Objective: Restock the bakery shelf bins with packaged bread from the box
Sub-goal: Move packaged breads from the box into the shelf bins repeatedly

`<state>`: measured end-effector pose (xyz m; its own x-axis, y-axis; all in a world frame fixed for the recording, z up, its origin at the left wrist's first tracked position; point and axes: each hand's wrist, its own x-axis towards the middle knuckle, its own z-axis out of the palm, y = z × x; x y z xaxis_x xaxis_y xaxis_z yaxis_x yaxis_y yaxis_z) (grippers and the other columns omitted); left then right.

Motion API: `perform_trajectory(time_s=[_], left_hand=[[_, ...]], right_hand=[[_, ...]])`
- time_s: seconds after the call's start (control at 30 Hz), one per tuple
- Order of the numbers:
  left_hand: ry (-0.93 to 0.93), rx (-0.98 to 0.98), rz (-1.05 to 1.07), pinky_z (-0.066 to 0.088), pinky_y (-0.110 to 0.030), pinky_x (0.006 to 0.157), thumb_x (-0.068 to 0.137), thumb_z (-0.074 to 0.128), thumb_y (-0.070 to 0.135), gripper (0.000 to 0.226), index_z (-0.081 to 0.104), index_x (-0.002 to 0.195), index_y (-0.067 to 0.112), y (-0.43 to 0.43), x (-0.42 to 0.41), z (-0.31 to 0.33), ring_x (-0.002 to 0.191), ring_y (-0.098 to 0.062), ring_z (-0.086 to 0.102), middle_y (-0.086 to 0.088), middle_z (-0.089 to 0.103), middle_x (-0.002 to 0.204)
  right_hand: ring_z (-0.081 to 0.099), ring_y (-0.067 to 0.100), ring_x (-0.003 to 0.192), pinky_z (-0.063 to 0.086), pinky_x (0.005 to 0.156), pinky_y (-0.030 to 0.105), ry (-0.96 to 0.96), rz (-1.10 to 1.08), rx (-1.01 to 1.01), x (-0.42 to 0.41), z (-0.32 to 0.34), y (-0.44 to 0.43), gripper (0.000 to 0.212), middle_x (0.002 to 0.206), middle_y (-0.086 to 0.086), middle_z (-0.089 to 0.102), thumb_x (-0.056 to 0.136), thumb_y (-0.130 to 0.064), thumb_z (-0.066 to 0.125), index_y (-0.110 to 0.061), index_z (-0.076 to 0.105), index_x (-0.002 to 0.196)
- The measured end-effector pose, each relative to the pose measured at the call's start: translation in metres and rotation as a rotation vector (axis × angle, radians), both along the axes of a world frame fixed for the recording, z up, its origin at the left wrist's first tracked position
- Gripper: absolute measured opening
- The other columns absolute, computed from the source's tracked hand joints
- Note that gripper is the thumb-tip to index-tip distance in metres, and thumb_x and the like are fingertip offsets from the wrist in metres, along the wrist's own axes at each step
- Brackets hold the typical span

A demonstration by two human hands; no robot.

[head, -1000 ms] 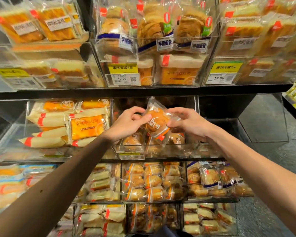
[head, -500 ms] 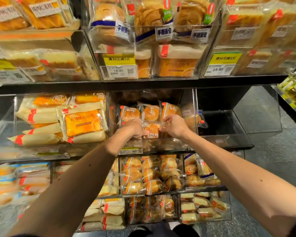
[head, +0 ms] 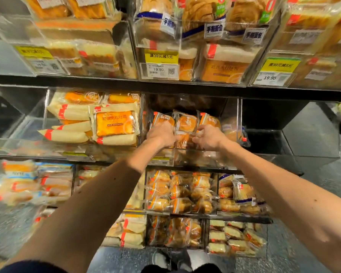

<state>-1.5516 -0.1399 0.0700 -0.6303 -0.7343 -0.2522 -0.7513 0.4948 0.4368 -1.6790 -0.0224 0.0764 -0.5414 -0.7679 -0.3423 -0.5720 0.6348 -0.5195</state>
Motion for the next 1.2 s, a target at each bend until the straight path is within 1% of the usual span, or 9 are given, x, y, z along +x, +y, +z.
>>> perform_trajectory(time_s=[0.1, 0.2, 0.37, 0.5, 0.6, 0.67, 0.8, 0.97, 1.2], left_hand=[[0.107, -0.078, 0.048, 0.056, -0.036, 0.074, 0.092, 0.066, 0.041, 0.029, 0.067, 0.073, 0.019, 0.003, 0.026, 0.037, 0.081, -0.021, 0.066, -0.001, 0.068, 0.08], [0.181, -0.119, 0.093, 0.049, -0.03, 0.063, 0.092, 0.066, 0.037, 0.03, 0.069, 0.072, 0.015, 0.013, 0.076, 0.083, 0.071, -0.016, 0.062, 0.002, 0.066, 0.07], [0.219, -0.247, 0.162, 0.036, -0.007, 0.058, 0.088, 0.072, 0.033, 0.015, 0.075, 0.086, 0.019, 0.052, 0.213, 0.146, 0.066, 0.007, 0.053, 0.017, 0.058, 0.072], [0.046, -0.341, 0.373, 0.05, -0.025, 0.072, 0.089, 0.07, 0.038, 0.022, 0.071, 0.107, 0.025, 0.101, 0.334, 0.17, 0.078, -0.004, 0.061, 0.01, 0.067, 0.09], [-0.041, -0.46, 0.549, 0.044, -0.024, 0.073, 0.087, 0.068, 0.046, 0.034, 0.067, 0.113, 0.024, 0.139, 0.425, 0.167, 0.084, -0.01, 0.061, 0.012, 0.063, 0.096], [-0.122, -0.513, 0.653, 0.048, -0.032, 0.076, 0.086, 0.061, 0.055, 0.042, 0.065, 0.113, 0.023, 0.162, 0.487, 0.164, 0.088, -0.02, 0.063, 0.005, 0.066, 0.098], [-0.392, -0.468, 0.881, 0.047, -0.047, 0.093, 0.088, 0.067, 0.04, 0.051, 0.056, 0.131, 0.015, 0.196, 0.599, 0.15, 0.113, -0.038, 0.053, -0.016, 0.059, 0.122], [-0.538, -0.381, 1.09, 0.049, -0.047, 0.09, 0.088, 0.055, 0.053, 0.059, 0.055, 0.131, 0.014, 0.214, 0.746, 0.121, 0.115, -0.038, 0.053, -0.015, 0.055, 0.123], [-0.519, -0.239, 1.232, 0.045, -0.038, 0.093, 0.094, 0.059, 0.042, 0.046, 0.052, 0.135, 0.023, 0.162, 0.927, 0.069, 0.121, -0.029, 0.051, -0.008, 0.055, 0.13]], right_hand=[[0.057, 0.028, 0.122, 0.045, 0.097, 0.032, 0.142, 0.165, -0.042, 0.011, 0.036, 0.004, 0.051, 0.134, 0.01, 0.061, 0.095, -0.04, 0.064, -0.014, 0.054, 0.138], [0.062, 0.027, 0.115, 0.049, 0.095, 0.035, 0.194, 0.335, -0.125, 0.039, 0.082, 0.01, 0.051, 0.125, 0.007, 0.066, 0.089, -0.047, 0.068, -0.02, 0.06, 0.131], [0.063, 0.022, 0.11, 0.051, 0.095, 0.039, 0.204, 0.731, -0.284, 0.127, 0.135, 0.004, 0.056, 0.121, 0.0, 0.067, 0.083, -0.052, 0.072, -0.027, 0.059, 0.131], [0.058, 0.026, 0.119, 0.045, 0.097, 0.036, 0.184, 1.063, -0.392, 0.236, 0.135, -0.019, 0.059, 0.128, 0.004, 0.064, 0.084, -0.048, 0.073, -0.025, 0.056, 0.135], [0.052, 0.022, 0.124, 0.034, 0.1, 0.029, 0.196, 1.319, -0.439, 0.33, 0.13, -0.035, 0.061, 0.132, 0.004, 0.057, 0.087, -0.049, 0.069, -0.025, 0.05, 0.139], [0.049, 0.022, 0.126, 0.036, 0.1, 0.03, 0.184, 1.464, -0.45, 0.395, 0.129, -0.042, 0.062, 0.134, 0.004, 0.055, 0.087, -0.051, 0.067, -0.026, 0.048, 0.14], [0.049, 0.026, 0.125, 0.044, 0.097, 0.035, 0.153, 1.689, -0.475, 0.523, 0.115, -0.049, 0.058, 0.133, 0.005, 0.053, 0.086, -0.047, 0.068, -0.026, 0.049, 0.138], [0.05, 0.028, 0.122, 0.046, 0.099, 0.04, 0.18, 1.876, -0.476, 0.684, 0.093, -0.065, 0.051, 0.129, 0.005, 0.055, 0.088, -0.044, 0.065, -0.027, 0.052, 0.134], [0.046, 0.024, 0.123, 0.044, 0.099, 0.039, 0.137, 1.886, -0.36, 0.879, 0.054, -0.103, 0.053, 0.131, 0.003, 0.053, 0.092, -0.046, 0.063, -0.024, 0.049, 0.137]])
